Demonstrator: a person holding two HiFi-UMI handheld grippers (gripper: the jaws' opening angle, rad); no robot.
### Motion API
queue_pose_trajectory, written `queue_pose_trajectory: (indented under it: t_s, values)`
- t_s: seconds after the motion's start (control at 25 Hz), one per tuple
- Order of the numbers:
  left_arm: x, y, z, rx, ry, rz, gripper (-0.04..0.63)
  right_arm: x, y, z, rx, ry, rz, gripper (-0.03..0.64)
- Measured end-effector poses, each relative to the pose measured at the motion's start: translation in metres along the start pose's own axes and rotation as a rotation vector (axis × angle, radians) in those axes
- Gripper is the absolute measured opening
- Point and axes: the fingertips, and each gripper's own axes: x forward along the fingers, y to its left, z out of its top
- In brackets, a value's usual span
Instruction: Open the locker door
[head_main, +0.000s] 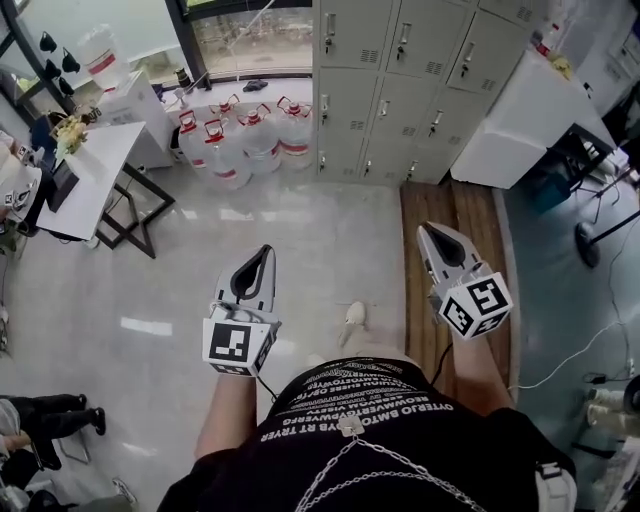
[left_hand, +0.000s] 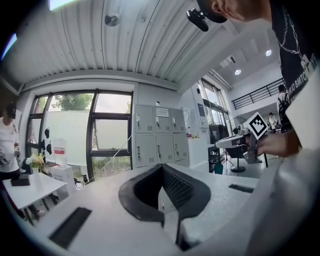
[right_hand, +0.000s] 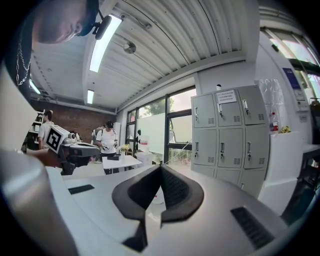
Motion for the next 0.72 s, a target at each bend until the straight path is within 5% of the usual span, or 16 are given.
queue_pose_trajectory:
  t_s: [0.72]
  values:
    - [0.086,0.006,0.012,0.014,-0.03,0.038,-0.003,0.055,-0.062,-0.022,0.027,0.036,0.071,0.0]
